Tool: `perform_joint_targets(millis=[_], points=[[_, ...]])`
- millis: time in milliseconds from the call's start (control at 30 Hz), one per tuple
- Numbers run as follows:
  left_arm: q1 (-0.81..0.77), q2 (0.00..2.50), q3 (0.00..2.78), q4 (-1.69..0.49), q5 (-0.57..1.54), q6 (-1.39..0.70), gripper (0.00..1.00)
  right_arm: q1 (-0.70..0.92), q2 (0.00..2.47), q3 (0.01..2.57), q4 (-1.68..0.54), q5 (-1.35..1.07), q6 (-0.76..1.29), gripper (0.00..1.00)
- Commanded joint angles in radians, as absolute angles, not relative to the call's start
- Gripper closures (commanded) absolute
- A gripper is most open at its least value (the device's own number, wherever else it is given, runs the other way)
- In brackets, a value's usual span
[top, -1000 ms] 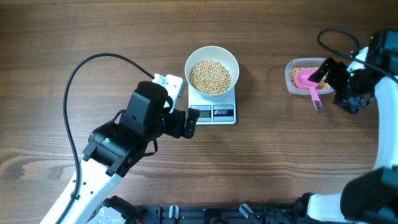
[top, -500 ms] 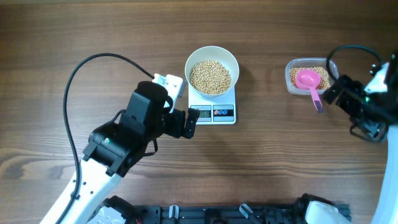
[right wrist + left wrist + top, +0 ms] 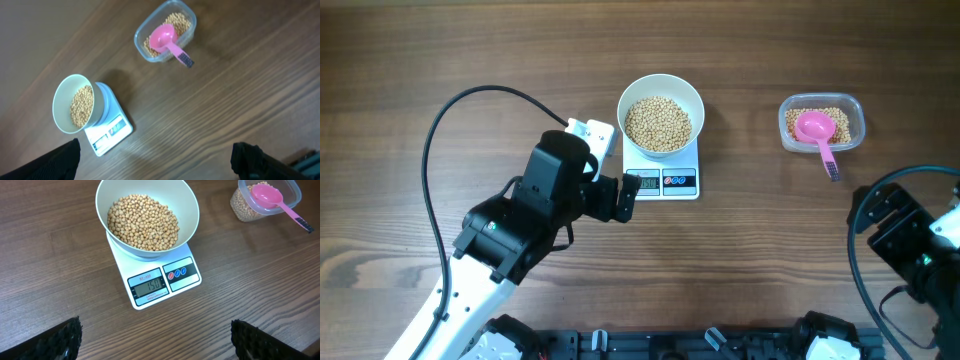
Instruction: Scoop item into bowl and weigh 150g on scale
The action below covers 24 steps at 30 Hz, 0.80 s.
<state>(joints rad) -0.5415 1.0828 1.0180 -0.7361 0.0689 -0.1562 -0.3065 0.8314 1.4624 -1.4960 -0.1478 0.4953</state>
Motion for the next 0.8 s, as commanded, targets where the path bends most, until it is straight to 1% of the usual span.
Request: perform_joint_targets(millis=[0,133,267,367,433,500,600,767], points=[[-0.538,1.087,1.023,-0.733,0.077,-0.165,0.00,-0.309,0.826,1.476,-1.513,-0.125,0.556,0.00],[-0.538,1.087,1.023,-0.733,0.077,-0.165,0.00,-0.309,0.815,1.476,-1.512,-0.102,0.545,0.00],[-0.538,1.087,1.023,-0.733,0.077,-0.165,0.00,-0.309,0.781,1.475,-1.477,-0.103,0.470,0.00],[-0.538,1.087,1.023,-0.733,0.077,-0.166,0.00,-0.308,0.760,1.469,-1.464,-0.080,0.467,0.00],[-0.538,1.087,1.023,-0.733,0.077,-0.165,0.00,-0.305,0.729,1.438,-1.408,-0.074,0.411,0.00],[-0.538,1.087,1.023,-0.733,0.077,-0.166,0.00,-0.284,0.668,1.380,-1.319,-0.073,0.347,0.00],[-0.538,1.087,1.023,-0.733,0.077,-0.165,0.00,-0.260,0.552,1.259,-1.206,-0.065,0.332,0.00],[-0.538,1.087,1.023,-0.733,0.077,-0.165,0.00,-0.259,0.349,0.950,-0.966,-0.066,0.313,0.00]])
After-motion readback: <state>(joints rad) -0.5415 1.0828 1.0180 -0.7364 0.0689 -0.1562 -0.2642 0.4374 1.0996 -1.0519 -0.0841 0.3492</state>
